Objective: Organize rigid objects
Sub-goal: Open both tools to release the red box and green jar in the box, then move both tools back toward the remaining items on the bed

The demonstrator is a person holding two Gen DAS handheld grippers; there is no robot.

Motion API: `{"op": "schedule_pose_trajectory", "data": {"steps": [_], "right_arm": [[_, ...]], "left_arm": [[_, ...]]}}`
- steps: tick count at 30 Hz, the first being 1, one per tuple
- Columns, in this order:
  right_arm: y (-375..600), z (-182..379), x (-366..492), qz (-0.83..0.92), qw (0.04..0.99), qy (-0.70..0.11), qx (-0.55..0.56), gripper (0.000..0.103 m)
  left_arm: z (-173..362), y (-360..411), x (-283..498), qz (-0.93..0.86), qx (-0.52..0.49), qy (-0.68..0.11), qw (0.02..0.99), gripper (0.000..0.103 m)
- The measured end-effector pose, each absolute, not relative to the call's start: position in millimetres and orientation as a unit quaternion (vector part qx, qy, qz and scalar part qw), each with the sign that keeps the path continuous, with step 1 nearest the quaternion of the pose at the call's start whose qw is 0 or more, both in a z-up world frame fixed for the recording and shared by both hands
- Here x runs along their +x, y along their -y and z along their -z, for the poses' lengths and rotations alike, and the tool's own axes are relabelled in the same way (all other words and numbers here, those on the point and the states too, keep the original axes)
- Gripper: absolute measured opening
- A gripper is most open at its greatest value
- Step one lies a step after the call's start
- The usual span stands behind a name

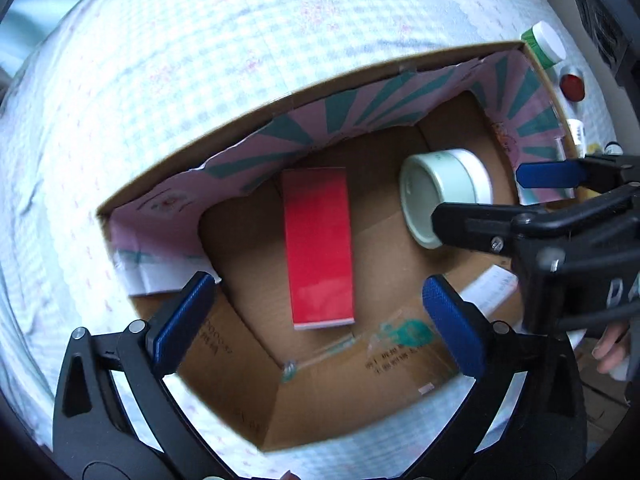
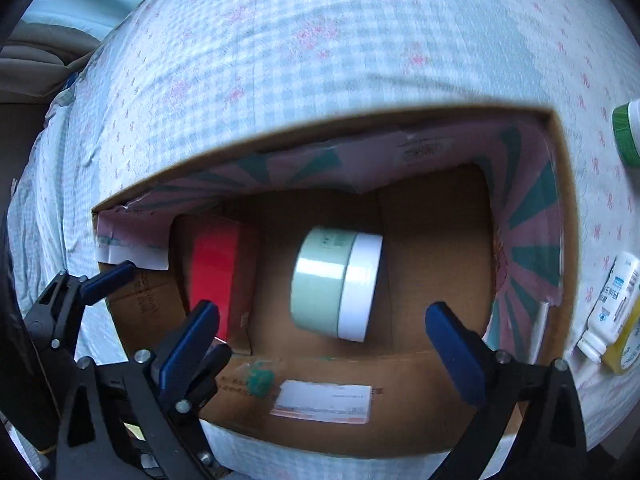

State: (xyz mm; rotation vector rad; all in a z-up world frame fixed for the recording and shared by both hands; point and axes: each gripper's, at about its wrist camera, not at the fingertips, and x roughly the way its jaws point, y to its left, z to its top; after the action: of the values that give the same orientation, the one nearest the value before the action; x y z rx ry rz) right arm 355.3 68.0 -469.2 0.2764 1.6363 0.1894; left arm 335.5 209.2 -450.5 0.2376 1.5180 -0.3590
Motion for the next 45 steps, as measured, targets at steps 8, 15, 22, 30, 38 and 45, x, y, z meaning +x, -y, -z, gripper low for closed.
{"op": "schedule_pose_trajectory", "data": {"steps": [8,15,22,30,38,45], "right_arm": [[-52.4,456.0,336.9,-0.066,0.683,-0.713,0.142,0.103],[-58.6,426.4,325.7,-0.064,0.698,-0.701,0.130,0.103],[-63.3,381.7,300.8,-0.055,0.719,-0.687,0.094,0.103],[-57.9,310.4,254.1,-0.052,0.753,-0.653,0.061,0.103],[-13.1,250.1,202.1,-0.038,0.800,-0.596,0.047,0.103],[66.8,238.8,164.5,-0.017,0.821,-0.569,0.032,0.103]], "left_arm": [[434.9,-222.9,315.4,0.142,0.085,-0.670,0.724,0.103],[393.3,-226.1,302.8,0.118,0.096,-0.643,0.750,0.103],[332.0,-246.6,266.8,0.090,0.111,-0.601,0.787,0.103],[264.1,-248.4,237.2,0.084,0.090,-0.552,0.825,0.103],[220.6,-197.5,193.8,0.089,0.060,-0.526,0.844,0.103],[201.2,-116.0,163.8,0.084,0.045,-0.520,0.849,0.103]]}}
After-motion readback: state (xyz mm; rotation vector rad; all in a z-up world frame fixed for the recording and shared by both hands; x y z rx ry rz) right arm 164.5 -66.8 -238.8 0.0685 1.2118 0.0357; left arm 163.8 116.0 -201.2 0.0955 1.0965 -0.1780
